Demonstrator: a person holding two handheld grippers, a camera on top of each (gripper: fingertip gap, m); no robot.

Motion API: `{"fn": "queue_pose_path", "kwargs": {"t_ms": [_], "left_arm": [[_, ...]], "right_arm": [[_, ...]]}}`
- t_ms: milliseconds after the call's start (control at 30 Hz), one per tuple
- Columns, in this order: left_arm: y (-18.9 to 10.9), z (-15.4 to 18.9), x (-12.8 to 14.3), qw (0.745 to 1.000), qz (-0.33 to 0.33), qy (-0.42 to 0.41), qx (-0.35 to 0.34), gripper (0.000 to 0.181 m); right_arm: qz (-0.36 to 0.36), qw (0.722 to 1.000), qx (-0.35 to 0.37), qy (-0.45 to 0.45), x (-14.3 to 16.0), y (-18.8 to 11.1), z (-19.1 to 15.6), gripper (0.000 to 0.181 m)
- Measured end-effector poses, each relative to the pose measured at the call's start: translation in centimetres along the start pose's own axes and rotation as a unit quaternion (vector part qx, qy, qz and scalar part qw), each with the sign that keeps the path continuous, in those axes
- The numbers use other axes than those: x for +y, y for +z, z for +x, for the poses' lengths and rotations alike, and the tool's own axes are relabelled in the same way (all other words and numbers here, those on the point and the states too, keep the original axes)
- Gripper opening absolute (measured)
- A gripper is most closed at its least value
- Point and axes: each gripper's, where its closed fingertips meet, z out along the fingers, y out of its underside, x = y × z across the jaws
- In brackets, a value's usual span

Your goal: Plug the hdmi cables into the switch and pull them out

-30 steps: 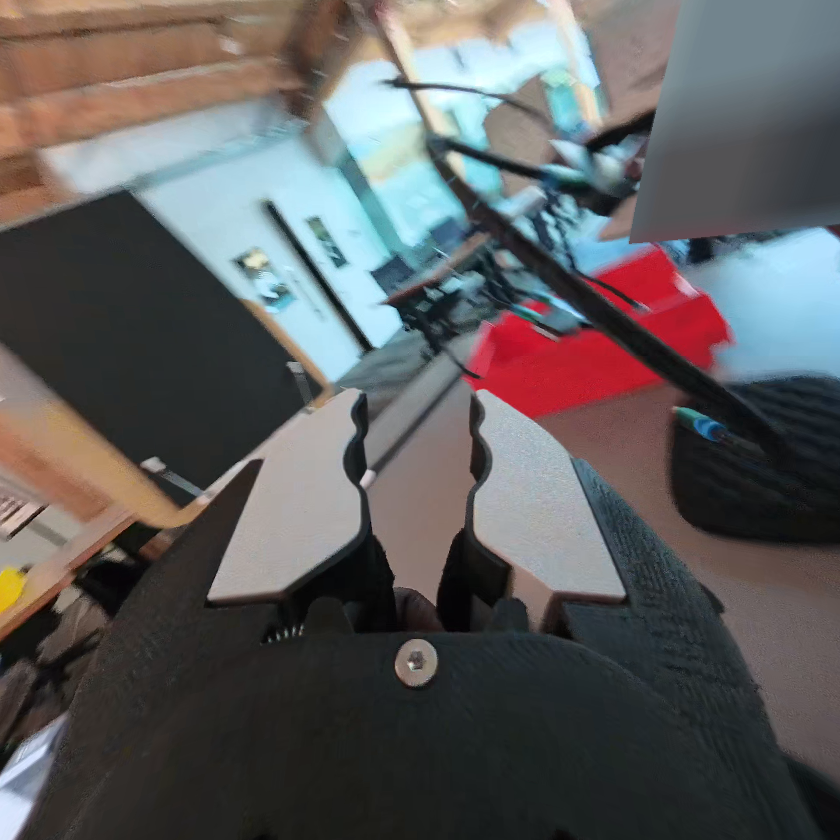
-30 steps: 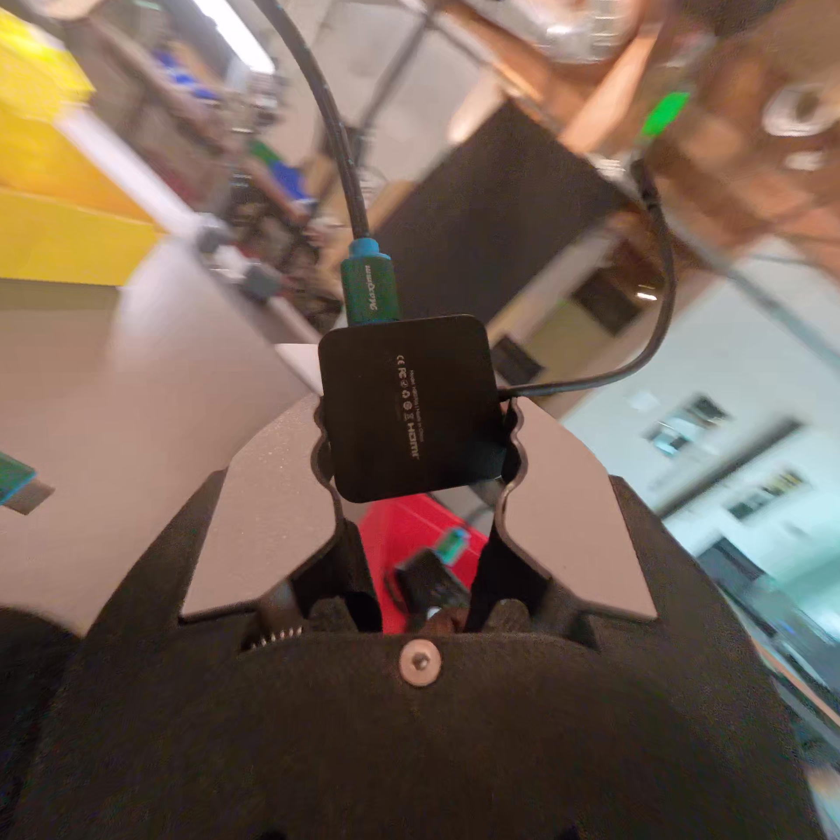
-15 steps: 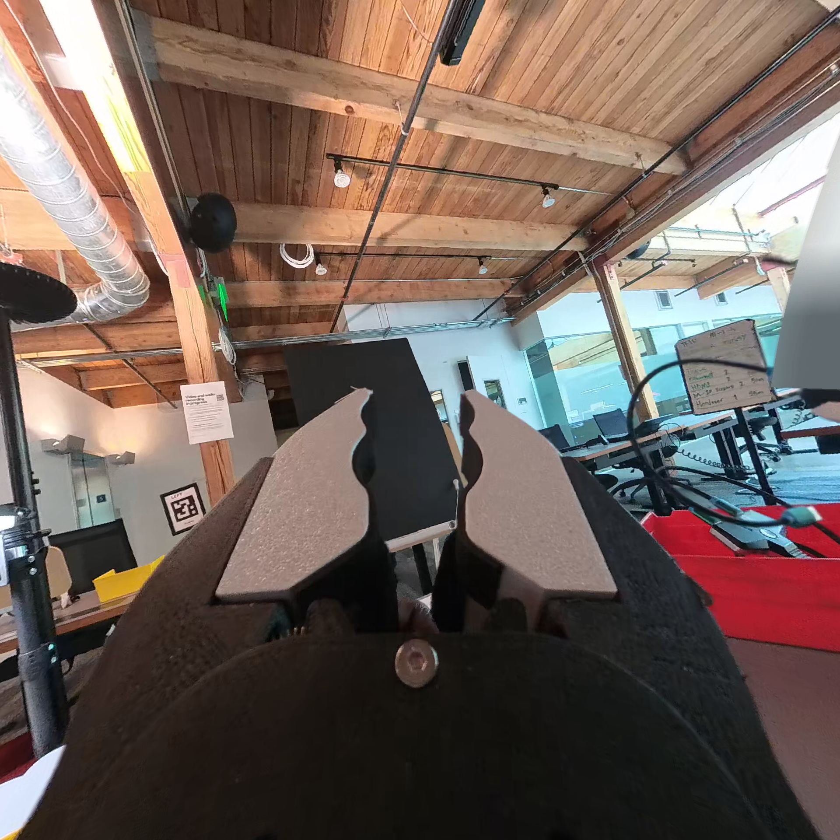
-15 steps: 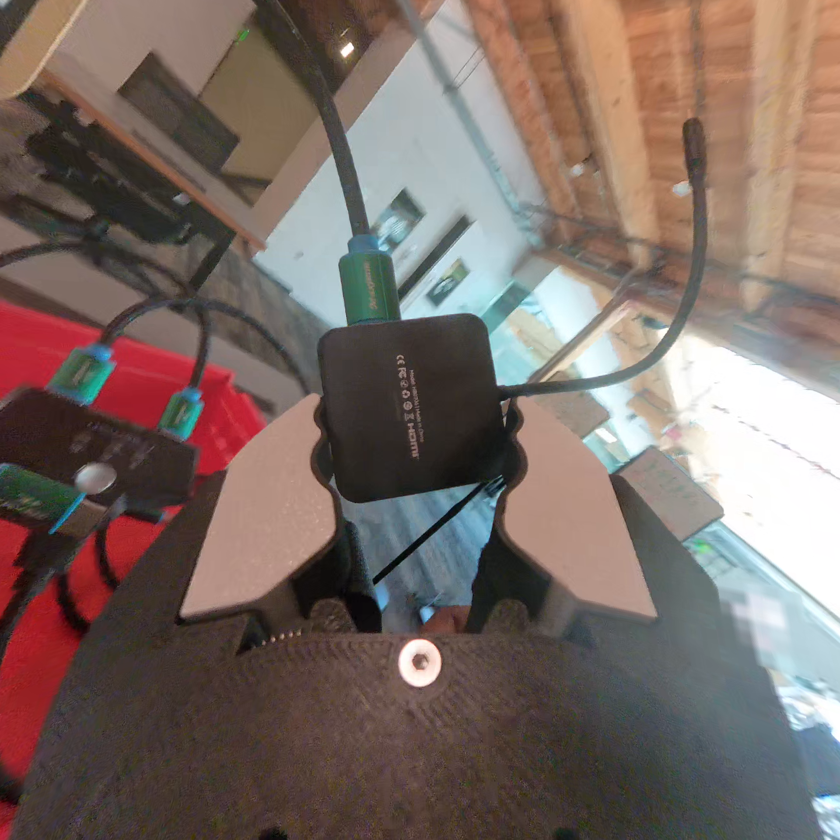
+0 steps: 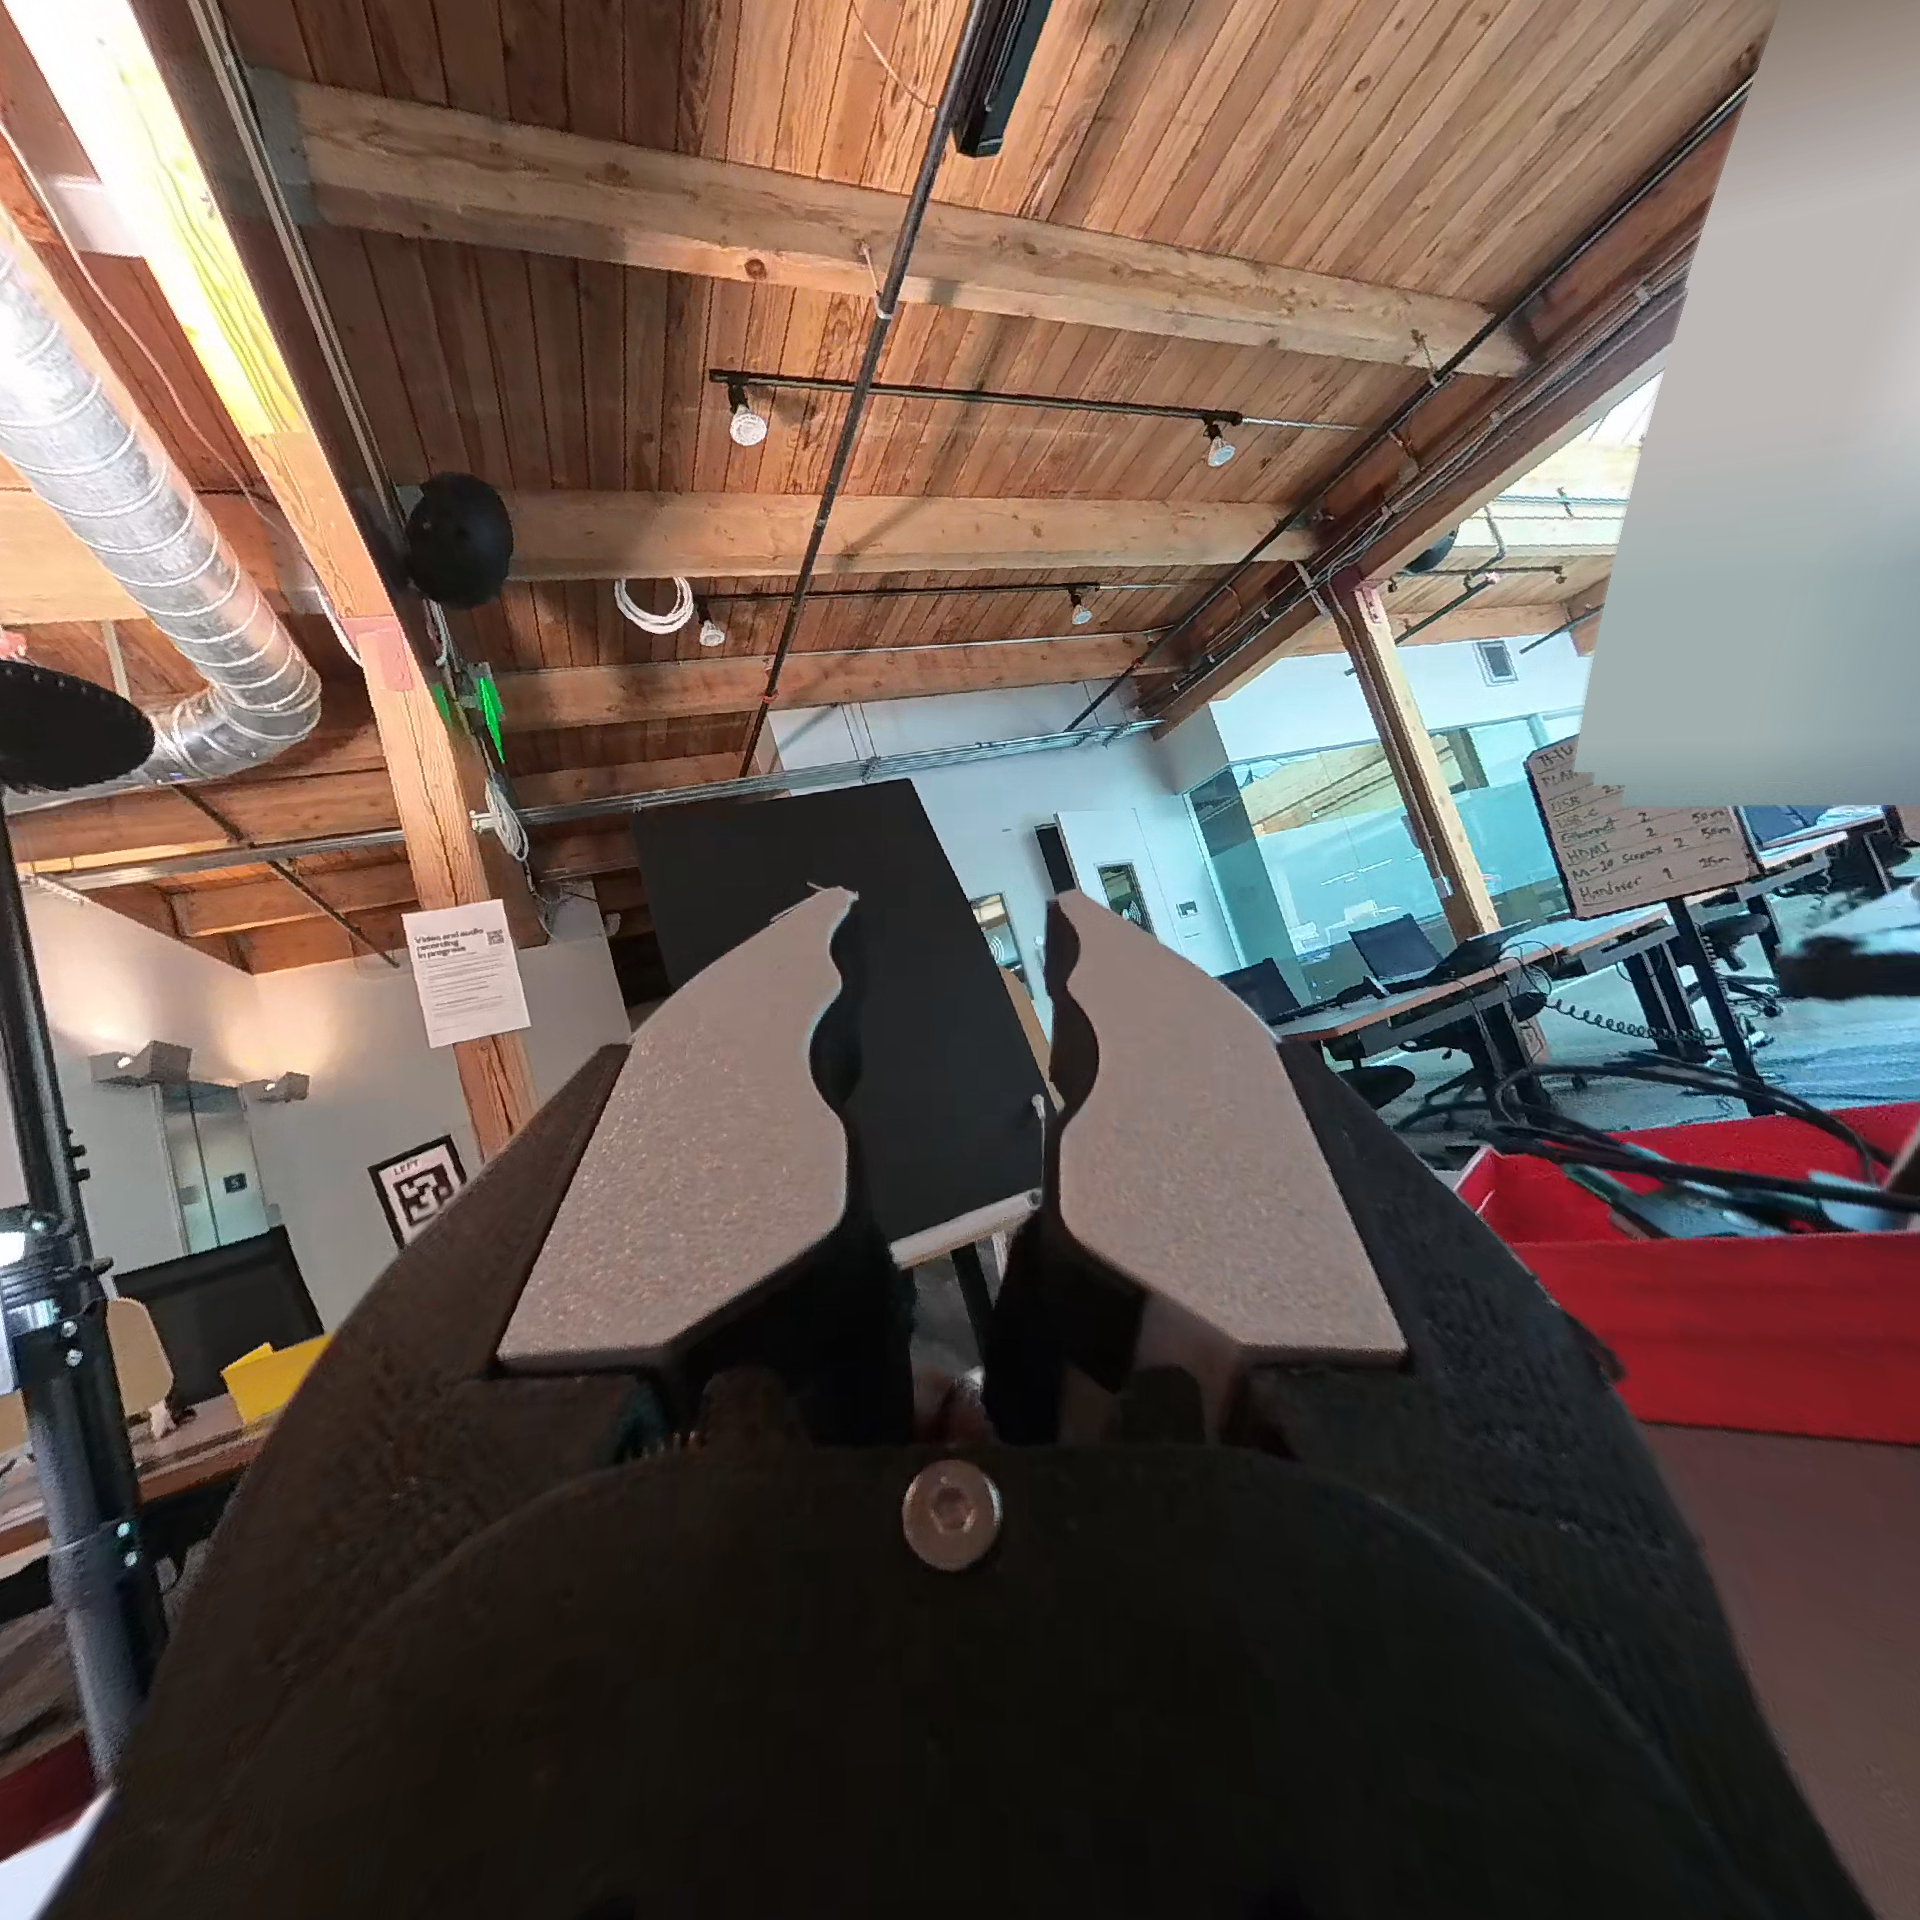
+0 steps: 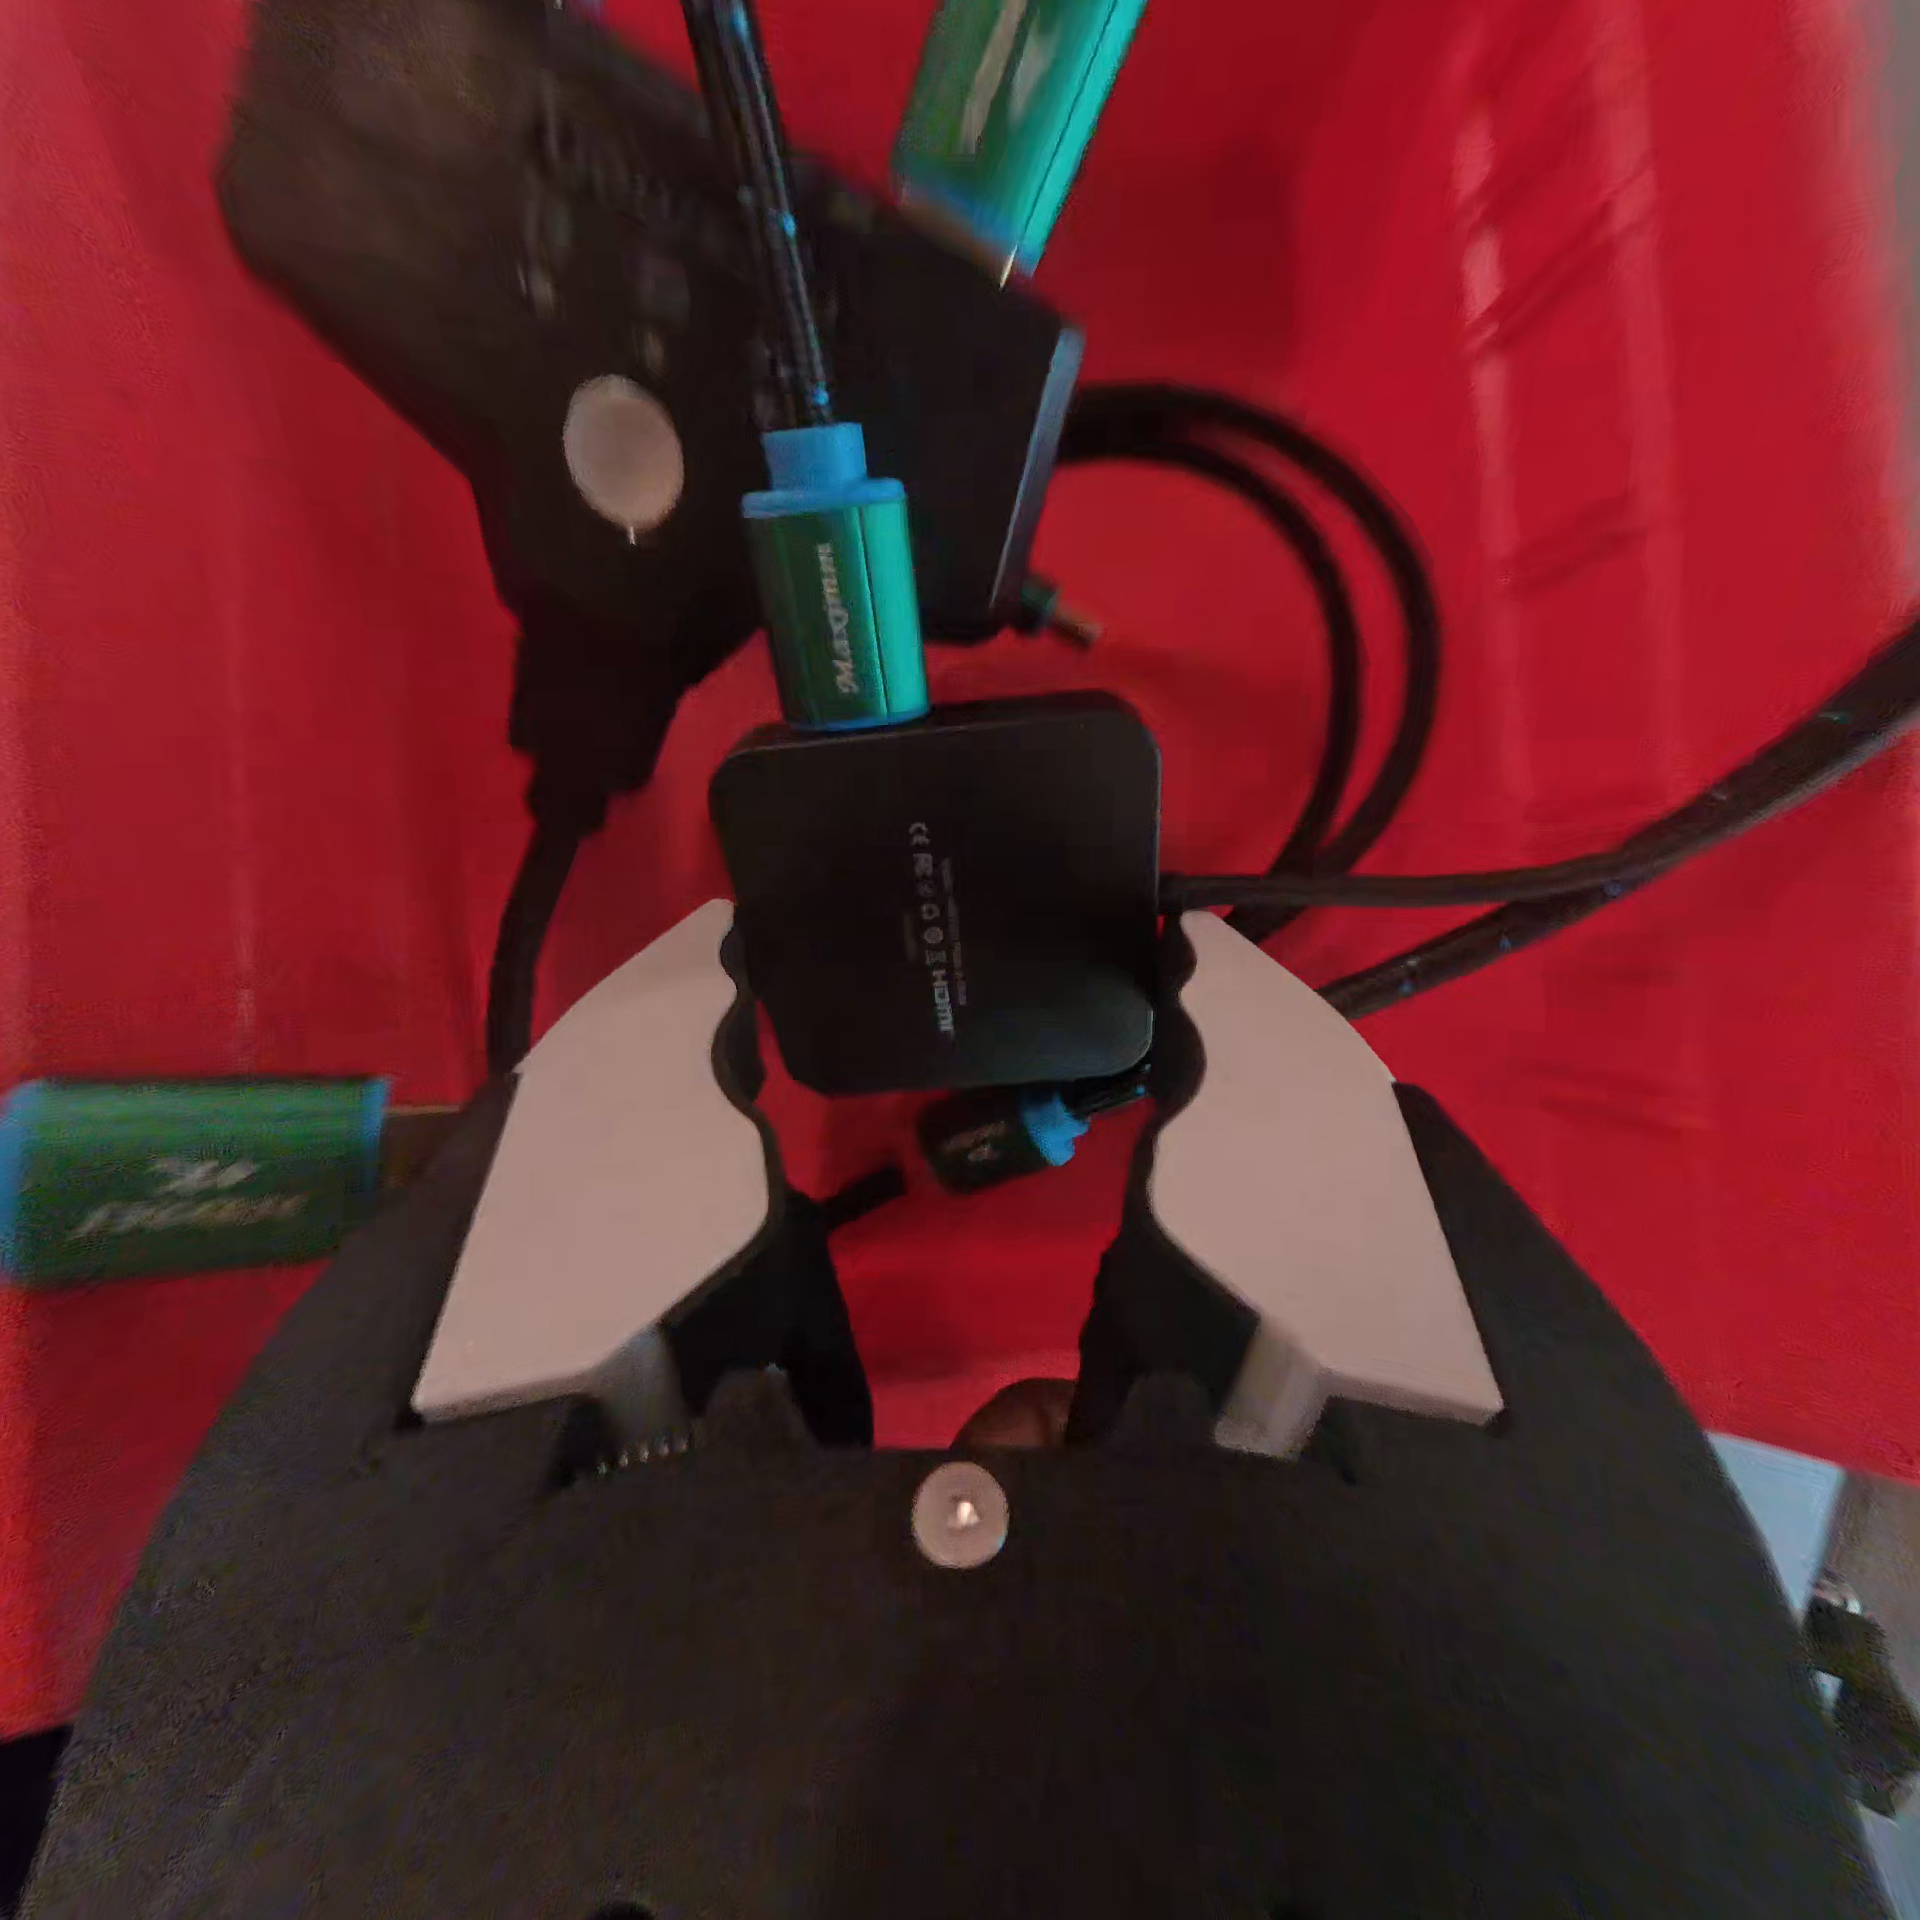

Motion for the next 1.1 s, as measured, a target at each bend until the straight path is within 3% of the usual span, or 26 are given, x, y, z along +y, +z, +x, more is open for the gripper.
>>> {"fn": "queue_pose_path", "kwargs": {"t_ms": [133,267,367,467,533,600,733,800,1100], "left_arm": [[0.1,-0.3,0.6,1.0,-0.017,-0.012,0.0,0.032],[-0.2,-0.9,0.8,1.0,-0.026,-0.007,-0.008,0.032],[-0.5,-1.2,0.3,1.0,-0.023,-0.005,-0.011,0.032],[-1.0,-1.8,-0.4,1.0,-0.018,0.006,-0.018,0.032],[-1.5,-2.6,-0.8,0.999,-0.016,0.014,-0.03,0.032],[-2.0,-3.5,-1.2,0.999,-0.013,0.014,-0.044,0.032],[-3.1,-5.3,-2.1,0.998,-0.001,0.01,-0.069,0.032],[-3.8,-6.1,-2.6,0.996,0.003,0.014,-0.084,0.031],[-7.7,-8.8,-7.0,0.988,0.055,0.028,-0.14,0.027]], "right_arm": [[-0.018,0.999,-0.037,0.003,0.6,0.7,-0.8,0.076],[0.098,0.994,-0.04,0.025,-1.9,-3.5,0.5,0.091],[0.231,0.969,0.023,0.08,-3.6,-7.5,4.5,0.089],[0.304,0.931,0.104,0.173,-2.5,-9.2,10.1,0.069],[0.295,0.929,0.096,0.2,-1.2,-7.9,11.6,0.052],[0.242,0.948,0.049,0.202,0.1,-5.4,11.2,0.049],[0.201,0.955,0.12,0.182,0.9,-3.6,12.6,0.03],[0.195,0.958,0.131,0.167,0.7,-3.5,12.5,0.031],[0.173,0.976,-0.039,0.123,-1.7,-2.2,5.8,0.006]]}}
